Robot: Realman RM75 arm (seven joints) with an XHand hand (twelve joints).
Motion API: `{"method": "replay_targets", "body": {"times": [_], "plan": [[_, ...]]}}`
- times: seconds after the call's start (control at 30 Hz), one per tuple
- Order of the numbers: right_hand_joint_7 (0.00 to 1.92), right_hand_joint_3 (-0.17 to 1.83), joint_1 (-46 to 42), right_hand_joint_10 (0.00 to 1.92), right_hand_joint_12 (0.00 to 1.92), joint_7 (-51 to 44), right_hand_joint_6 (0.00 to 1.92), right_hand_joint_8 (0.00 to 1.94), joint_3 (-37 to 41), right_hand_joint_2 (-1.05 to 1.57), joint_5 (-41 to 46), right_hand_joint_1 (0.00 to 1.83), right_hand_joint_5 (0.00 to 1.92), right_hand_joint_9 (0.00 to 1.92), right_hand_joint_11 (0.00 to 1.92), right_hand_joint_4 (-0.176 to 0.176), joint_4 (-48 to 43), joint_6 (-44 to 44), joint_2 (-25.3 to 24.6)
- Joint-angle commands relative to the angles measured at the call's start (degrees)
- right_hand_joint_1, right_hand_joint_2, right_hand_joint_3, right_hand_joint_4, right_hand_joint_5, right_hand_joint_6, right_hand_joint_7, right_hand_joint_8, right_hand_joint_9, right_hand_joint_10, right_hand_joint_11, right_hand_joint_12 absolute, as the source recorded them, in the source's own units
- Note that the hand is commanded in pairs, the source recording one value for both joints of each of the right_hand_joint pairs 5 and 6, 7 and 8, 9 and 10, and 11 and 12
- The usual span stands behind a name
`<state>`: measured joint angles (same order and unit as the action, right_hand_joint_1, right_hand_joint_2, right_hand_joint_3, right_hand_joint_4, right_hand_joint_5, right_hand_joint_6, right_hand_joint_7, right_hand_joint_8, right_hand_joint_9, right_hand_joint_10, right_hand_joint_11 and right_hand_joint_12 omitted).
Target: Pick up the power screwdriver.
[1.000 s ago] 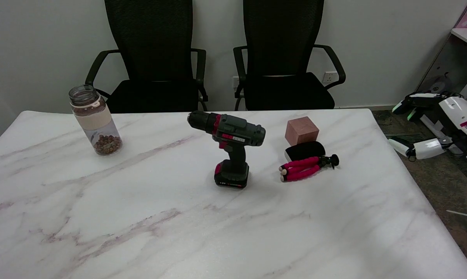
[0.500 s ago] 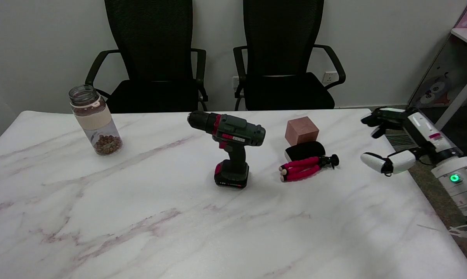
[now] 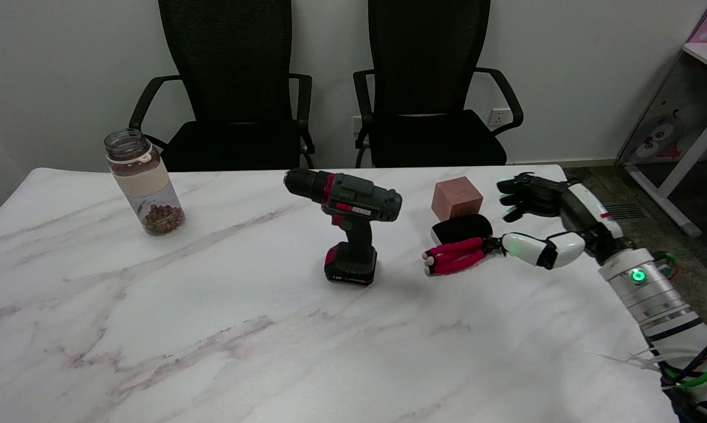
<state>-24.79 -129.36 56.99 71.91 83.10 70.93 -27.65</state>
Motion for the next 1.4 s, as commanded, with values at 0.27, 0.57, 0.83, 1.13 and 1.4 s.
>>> {"method": "replay_targets", "body": {"times": [0.27, 0.57, 0.83, 1.13, 1.4], "plan": [[0.45, 0.96, 13.23, 0.62, 0.76, 6.49, 0.45, 0.45, -9.09, 0.06, -3.78, 0.92, 0.45, 0.62, 0.76, -0.176, 3.82, -9.59, -8.67], [0.44, 0.97, 15.31, 0.58, 0.67, 6.49, 0.44, 0.44, -8.92, 0.0, -4.32, 0.91, 0.44, 0.58, 0.67, -0.146, 1.32, -12.19, -12.42], [0.42, 0.98, 16.95, 0.55, 0.61, 8.11, 0.42, 0.42, -8.92, -0.07, -4.53, 0.91, 0.42, 0.55, 0.61, -0.109, -2.17, -13.38, -16.46], [0.42, 0.94, 19.61, 0.54, 0.61, 8.68, 0.42, 0.42, -9.27, -0.06, -6.05, 0.91, 0.42, 0.54, 0.61, -0.098, -4.12, -15.02, -19.78], [0.41, 0.92, 24.69, 0.53, 0.6, 10.22, 0.41, 0.41, -13.7, -0.05, -6.7, 0.9, 0.41, 0.53, 0.6, -0.096, -6.3, -15.73, -21.6]]}}
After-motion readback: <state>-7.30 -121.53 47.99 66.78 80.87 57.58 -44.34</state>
